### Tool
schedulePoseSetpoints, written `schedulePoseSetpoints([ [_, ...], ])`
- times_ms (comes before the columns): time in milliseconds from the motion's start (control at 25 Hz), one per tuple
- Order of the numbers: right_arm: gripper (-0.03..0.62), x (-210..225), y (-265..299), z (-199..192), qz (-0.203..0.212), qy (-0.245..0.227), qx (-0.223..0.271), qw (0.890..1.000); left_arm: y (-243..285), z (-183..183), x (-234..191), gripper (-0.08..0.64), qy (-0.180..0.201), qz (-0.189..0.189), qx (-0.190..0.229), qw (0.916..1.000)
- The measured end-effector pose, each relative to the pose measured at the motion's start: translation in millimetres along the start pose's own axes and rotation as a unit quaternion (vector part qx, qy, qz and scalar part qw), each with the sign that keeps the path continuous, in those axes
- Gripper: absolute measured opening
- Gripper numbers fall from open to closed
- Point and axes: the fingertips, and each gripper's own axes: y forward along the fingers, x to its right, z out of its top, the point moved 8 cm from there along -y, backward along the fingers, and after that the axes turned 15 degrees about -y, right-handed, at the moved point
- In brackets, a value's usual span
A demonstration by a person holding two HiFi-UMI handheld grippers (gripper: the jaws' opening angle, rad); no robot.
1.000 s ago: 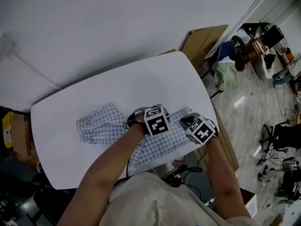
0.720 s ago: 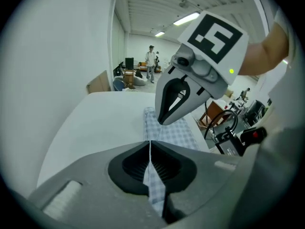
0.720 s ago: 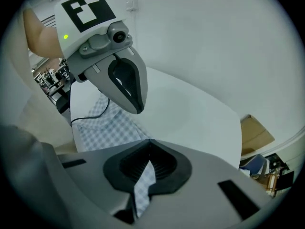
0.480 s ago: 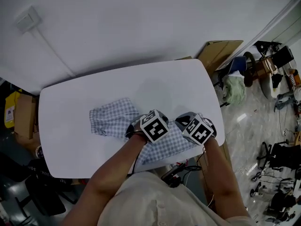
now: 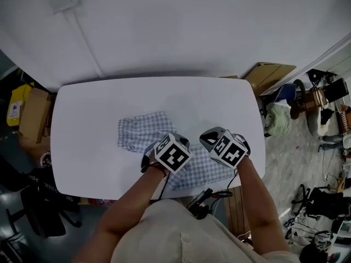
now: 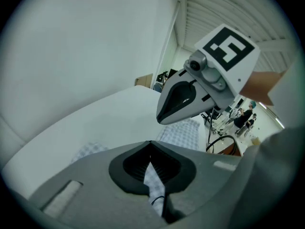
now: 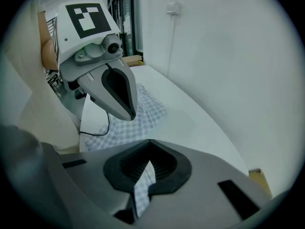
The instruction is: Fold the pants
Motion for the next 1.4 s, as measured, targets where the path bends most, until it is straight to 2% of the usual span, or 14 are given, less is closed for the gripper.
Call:
schedulePoseSetpoints([
  [280, 0.016, 14, 18, 53, 0.028, -0.083, 0.007, 0.996, -40, -43, -34, 0.011, -0.084, 0.038, 0.024, 0.9955],
  [480, 0.017, 14, 36, 99, 0.053, -0.163, 0.007, 0.985, -64, -72, -54, 0.011, -0.130, 0.064, 0.039, 0.9887],
  [640, 0.017, 13, 52, 134, 0.073, -0.221, -0.002, 0.973, -83, -88, -69, 0.011, -0.152, 0.081, 0.049, 0.9839],
  [920, 0.017, 11, 77, 183, 0.098, -0.294, -0.013, 0.951, -107, -111, -91, 0.011, -0.181, 0.115, 0.069, 0.9744],
  [1240, 0.018, 3, 112, 224, 0.129, -0.385, -0.027, 0.913, -116, -135, -115, 0.014, -0.209, 0.124, 0.077, 0.9669],
  [1400, 0.049, 3, 132, 242, 0.140, -0.422, -0.038, 0.895, -116, -144, -127, 0.067, -0.232, 0.134, 0.082, 0.9599],
])
